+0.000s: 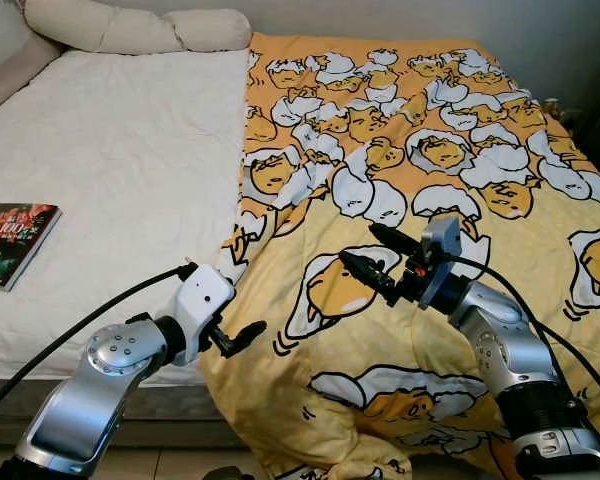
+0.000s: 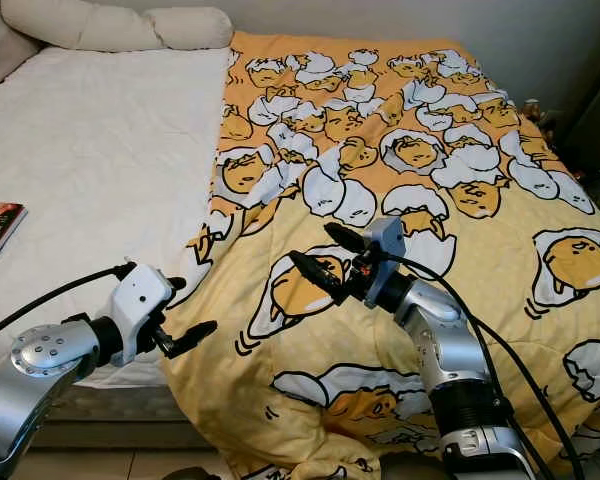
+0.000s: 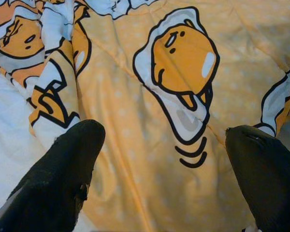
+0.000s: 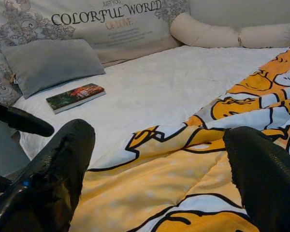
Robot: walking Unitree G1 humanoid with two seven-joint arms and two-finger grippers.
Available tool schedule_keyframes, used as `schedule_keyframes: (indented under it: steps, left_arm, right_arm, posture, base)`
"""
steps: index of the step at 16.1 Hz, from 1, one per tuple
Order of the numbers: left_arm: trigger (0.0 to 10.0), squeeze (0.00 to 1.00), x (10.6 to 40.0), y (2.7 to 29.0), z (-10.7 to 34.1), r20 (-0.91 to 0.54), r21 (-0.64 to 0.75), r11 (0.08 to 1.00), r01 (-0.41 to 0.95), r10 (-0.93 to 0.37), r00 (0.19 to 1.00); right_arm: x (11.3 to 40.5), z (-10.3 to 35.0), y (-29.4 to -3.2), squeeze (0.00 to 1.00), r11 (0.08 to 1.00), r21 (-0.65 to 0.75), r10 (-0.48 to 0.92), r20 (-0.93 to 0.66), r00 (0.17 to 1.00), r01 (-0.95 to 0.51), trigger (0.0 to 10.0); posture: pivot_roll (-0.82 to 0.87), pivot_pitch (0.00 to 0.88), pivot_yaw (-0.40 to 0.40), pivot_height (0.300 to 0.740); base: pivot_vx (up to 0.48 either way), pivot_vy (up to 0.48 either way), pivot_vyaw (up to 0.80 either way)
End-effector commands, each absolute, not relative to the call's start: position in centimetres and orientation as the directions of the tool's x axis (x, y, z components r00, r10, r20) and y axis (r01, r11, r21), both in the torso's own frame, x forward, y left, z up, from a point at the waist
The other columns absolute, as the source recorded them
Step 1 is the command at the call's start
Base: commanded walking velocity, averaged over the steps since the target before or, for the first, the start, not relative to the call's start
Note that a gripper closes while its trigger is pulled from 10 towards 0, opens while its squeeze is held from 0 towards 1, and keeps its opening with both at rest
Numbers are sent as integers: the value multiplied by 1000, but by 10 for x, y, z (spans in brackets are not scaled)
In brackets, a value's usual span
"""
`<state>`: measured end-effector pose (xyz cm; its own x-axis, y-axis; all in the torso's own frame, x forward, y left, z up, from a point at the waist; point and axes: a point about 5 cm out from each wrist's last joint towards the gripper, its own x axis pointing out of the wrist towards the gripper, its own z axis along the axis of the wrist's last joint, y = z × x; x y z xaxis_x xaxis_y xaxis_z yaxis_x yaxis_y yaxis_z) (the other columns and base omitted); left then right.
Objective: Clean up the room
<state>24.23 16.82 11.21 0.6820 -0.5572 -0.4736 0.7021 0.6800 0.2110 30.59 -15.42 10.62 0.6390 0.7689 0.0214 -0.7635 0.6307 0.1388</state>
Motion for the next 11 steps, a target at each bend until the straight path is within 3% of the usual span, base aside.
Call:
schedule_keyframes:
  steps: [1,2,3,4,6,7,11]
  left_arm:
    - [10000,0,248,171,113,-458,233,712,662,-520,720]
    - [10000,0,257,174,115,-365,258,817,516,-412,835]
    - [10000,0,262,177,116,-303,261,877,402,-321,897]
    - [10000,0,265,182,115,-257,263,918,296,-230,939]
    - [10000,0,265,183,114,-263,274,913,301,-230,937]
    - [10000,0,265,183,115,-264,273,914,300,-229,937]
    - [10000,0,263,185,112,-245,273,927,258,-193,950]
  right_arm:
    - [312,115,-156,1000,700,123,706,36,708,-704,10000]
    - [303,96,-152,549,840,151,529,-12,848,-522,10000]
    - [293,83,-152,0,915,154,385,-64,921,-372,10000]
    - [281,68,-153,0,962,156,246,-119,962,-226,10000]
    - [281,68,-155,0,963,164,236,-122,964,-215,10000]
    - [281,67,-159,0,974,95,219,-135,966,-207,10000]
    - [276,68,-157,0,986,113,135,-139,981,-120,10000]
  posture:
    - [-42,0,4,740]
    - [-28,0,-2,740]
    - [-33,0,1,740]
    - [-43,0,9,740]
    - [-42,0,8,740]
    - [-40,0,6,740]
    - [-31,0,-5,740]
  base:
    - [0,0,0]
    - [0,446,0]
    - [0,446,0]
    - [0,428,0]
    - [0,426,0]
    - [0,420,0]
    - [0,422,0]
